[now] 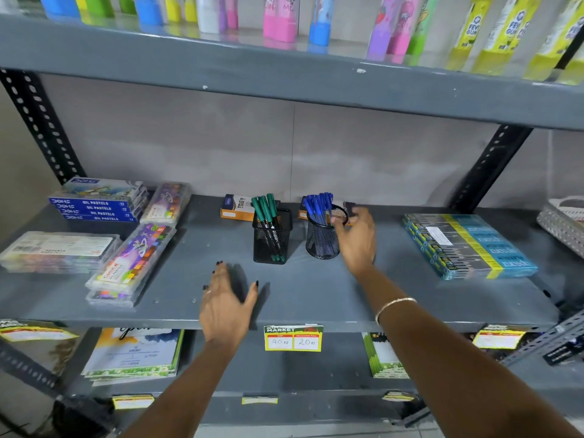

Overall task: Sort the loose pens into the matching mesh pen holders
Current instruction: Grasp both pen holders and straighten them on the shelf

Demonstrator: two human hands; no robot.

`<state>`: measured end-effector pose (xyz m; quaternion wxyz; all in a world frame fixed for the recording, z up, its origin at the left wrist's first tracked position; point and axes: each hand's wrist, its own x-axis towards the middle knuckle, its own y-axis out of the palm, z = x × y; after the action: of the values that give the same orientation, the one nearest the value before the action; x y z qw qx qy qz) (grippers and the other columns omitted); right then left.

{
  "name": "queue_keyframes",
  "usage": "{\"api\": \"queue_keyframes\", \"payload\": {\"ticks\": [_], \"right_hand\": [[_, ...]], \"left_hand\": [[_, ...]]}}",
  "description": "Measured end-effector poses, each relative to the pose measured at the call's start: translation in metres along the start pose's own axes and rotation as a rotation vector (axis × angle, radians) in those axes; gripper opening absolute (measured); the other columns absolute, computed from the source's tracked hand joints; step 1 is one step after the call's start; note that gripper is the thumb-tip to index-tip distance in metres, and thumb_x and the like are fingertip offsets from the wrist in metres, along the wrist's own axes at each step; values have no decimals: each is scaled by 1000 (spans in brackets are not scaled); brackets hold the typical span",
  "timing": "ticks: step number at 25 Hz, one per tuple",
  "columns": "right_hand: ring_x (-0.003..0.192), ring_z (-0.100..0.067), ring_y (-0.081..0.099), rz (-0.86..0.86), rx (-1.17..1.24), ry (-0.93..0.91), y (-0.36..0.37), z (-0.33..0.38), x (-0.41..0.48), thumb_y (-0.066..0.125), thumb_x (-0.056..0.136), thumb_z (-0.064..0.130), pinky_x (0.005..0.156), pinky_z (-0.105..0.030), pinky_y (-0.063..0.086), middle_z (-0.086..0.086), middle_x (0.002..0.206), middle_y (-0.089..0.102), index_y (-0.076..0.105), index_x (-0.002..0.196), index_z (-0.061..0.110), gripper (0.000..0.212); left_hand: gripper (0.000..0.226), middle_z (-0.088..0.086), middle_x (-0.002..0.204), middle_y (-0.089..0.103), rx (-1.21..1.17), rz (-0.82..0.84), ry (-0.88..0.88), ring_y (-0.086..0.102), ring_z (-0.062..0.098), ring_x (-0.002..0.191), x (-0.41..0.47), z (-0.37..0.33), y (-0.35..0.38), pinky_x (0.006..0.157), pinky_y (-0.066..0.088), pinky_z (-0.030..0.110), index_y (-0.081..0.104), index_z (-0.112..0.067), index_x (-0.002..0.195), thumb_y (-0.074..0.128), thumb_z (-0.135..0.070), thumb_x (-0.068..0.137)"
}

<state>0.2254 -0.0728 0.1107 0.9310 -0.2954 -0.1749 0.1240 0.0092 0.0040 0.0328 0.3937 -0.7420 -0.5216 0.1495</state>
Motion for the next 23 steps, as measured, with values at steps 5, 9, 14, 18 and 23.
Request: {"api": "queue_keyframes", "payload": {"ticks": [5,9,14,18,23], "right_hand": [[132,-35,38,59,43,105,33,-30,-12,83,68,21,109,-40,33,-18,135,45,35,137,-1,86],[130,-33,43,85,147,119,49,-32,-2,90,56,24,108,-41,39,-16,136,44,33,138,2,102],[120,-30,54,148,177,131,43,-28,2,85,66,19,98,-34,45,-10,131,54,39,130,8,80],[118,-31,57,152,103,122,30,-25,-7,83,67,25,93,-34,47,-8,129,57,41,127,9,75],[119,-30,58,174,105,127,3,-28,-41,83,67,26,95,-32,47,-6,131,59,39,132,13,79]], "left_hand": [[99,13,151,21,-354,-10,-42,26,29,133,41,-59,23,98,32,38,6,-4,146,72,-28,77],[109,16,150,21,-445,-35,-102,24,30,134,60,-72,53,103,26,38,3,-2,144,80,-22,69],[86,15,127,47,-453,-166,-204,44,33,117,69,-74,72,88,44,50,28,-3,132,80,-18,65],[70,18,114,51,-450,-196,-183,49,34,105,67,-73,70,79,46,46,37,-1,116,80,-16,63],[65,15,112,52,-433,-176,-177,50,33,103,35,-71,55,74,45,43,38,-3,112,79,-19,64]]}}
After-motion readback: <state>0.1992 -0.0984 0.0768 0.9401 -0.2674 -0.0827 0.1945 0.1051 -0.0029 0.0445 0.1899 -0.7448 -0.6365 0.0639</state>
